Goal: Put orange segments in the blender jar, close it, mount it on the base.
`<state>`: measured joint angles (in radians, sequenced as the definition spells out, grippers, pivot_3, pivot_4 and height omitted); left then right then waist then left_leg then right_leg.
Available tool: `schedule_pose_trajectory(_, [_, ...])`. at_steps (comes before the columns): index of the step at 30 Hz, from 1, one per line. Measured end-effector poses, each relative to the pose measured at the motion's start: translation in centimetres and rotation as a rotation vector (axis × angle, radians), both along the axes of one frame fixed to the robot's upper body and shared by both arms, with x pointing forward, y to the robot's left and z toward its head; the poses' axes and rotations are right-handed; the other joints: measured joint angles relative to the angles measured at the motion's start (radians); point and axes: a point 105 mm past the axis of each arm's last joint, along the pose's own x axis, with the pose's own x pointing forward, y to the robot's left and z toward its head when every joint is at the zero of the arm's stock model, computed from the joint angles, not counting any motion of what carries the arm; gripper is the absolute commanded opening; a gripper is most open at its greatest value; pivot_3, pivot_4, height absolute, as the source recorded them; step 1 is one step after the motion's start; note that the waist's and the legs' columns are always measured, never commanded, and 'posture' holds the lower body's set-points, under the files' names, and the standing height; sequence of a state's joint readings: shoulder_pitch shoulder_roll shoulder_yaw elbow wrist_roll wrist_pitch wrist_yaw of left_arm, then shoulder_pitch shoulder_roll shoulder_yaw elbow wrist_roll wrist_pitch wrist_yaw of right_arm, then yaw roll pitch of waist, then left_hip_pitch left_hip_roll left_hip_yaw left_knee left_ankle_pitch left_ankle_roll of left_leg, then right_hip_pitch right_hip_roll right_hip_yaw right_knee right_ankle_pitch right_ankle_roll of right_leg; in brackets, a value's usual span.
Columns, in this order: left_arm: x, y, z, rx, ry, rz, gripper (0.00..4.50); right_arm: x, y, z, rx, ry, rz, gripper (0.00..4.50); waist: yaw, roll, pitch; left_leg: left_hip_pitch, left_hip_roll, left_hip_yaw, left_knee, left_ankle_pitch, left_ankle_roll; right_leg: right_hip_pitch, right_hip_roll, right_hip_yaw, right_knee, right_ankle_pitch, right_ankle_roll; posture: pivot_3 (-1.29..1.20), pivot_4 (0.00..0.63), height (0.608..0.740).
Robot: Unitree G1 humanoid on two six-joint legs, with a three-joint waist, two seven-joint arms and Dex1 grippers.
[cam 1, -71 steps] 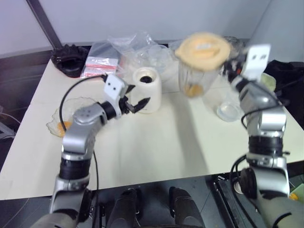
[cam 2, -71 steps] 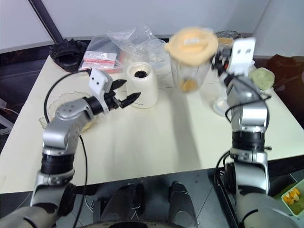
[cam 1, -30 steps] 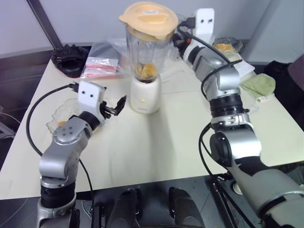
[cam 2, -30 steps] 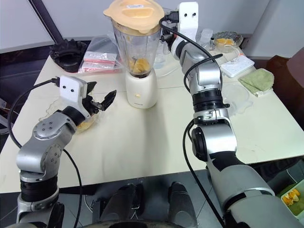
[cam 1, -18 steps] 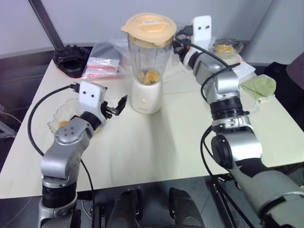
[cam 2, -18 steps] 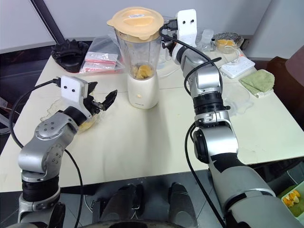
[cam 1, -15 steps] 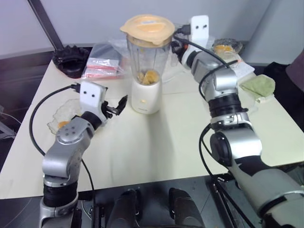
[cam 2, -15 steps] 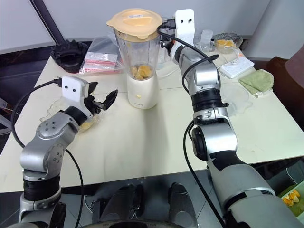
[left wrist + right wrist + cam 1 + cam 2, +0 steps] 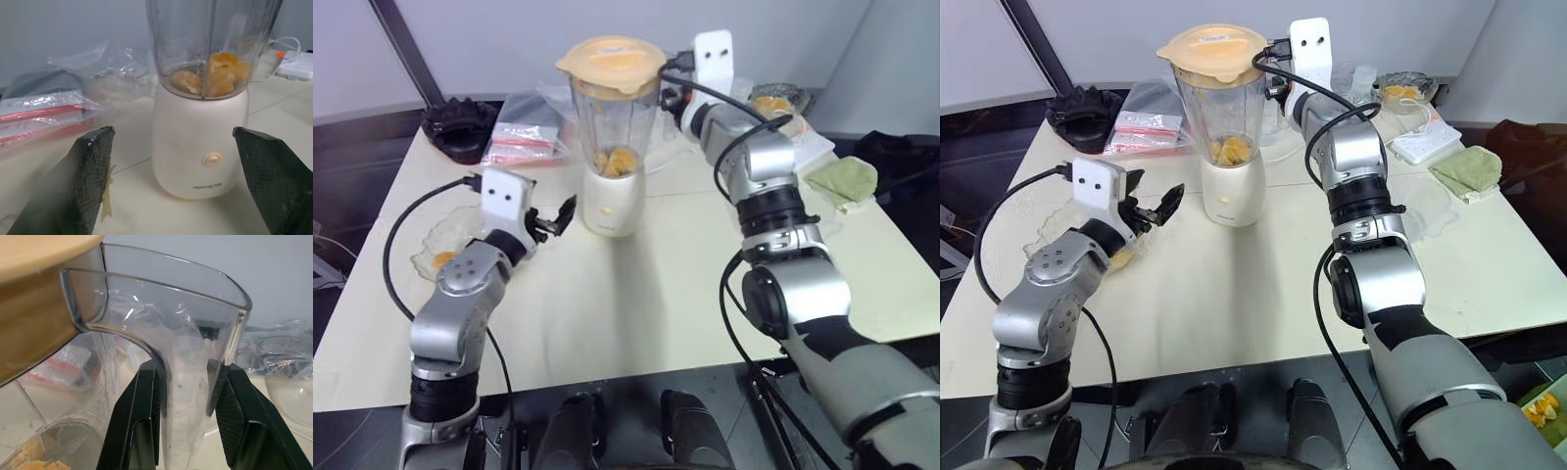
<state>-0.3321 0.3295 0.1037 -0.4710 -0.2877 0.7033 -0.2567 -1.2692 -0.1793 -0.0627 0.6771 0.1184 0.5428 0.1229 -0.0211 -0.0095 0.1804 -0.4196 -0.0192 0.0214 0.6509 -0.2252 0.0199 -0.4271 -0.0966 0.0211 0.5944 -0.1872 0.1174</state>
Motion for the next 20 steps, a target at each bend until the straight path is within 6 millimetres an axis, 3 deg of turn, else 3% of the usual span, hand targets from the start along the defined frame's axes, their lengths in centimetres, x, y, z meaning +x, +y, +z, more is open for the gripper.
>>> schedule_pose_trajectory(1, [0.0,-0.1,0.0,0.001,-0.003,-0.003,4.11,0.0,0.0,-0.7,-0.028,0.026,-0.007,2.46,0.0,-0.001,-0.001,0.0,0.0,0.0,-0.001,0.0,0.0,0.0,0.0,0.0,0.0,0.0,0.0,0.0,0.15,0.74])
schedule_pose_trajectory(5, [0.1,-0.4,0.5,0.004,-0.023,-0.014,4.11,-0.2,-0.9,-8.3,-0.084,0.256,-0.031,4.47,0.0,-0.002,0.0,-0.007,0.0,0.001,-0.002,0.001,-0.001,-0.007,-0.001,0.001,0.0,0.0,0.0,0.0,0.15,0.74])
schedule_pose_trajectory(7, [0.3,-0.3,0.3,0.004,-0.015,-0.01,4.11,-0.3,-1.1,-9.2,-0.099,0.286,-0.04,4.47,0.0,-0.001,0.001,-0.013,-0.001,0.002,-0.002,0.002,-0.002,-0.014,-0.001,0.002,0.002,0.0,0.0,0.0,0.15,0.74])
schedule_pose_trajectory(10, [0.5,-0.6,0.2,0.005,-0.009,-0.019,4.11,-0.8,-1.7,-6.8,-0.12,0.199,-0.047,4.47,0.001,-0.001,0.001,-0.016,-0.001,0.001,-0.004,0.002,-0.002,-0.017,0.0,0.001,0.001,0.002,0.004,0.0,0.15,0.74])
schedule_pose_trajectory(12, [0.5,-0.7,0.2,0.008,-0.008,-0.025,4.11,-2.3,-2.4,-5.7,-0.146,0.131,-0.038,4.47,0.007,-0.002,0.0,-0.016,-0.001,0.0,-0.005,0.001,-0.002,-0.017,0.0,-0.001,0.001,0.002,0.004,0.0,0.15,0.74])
schedule_pose_trajectory(20, [-0.1,-0.7,-1.2,-0.004,0.058,-0.068,4.11,-10.3,-4.1,-10.1,-0.171,0.073,0.075,4.47,0.007,-0.002,0.0,-0.015,0.0,0.0,-0.001,0.001,-0.002,-0.014,0.0,-0.002,0.0,0.0,0.0,0.0,0.15,0.74])
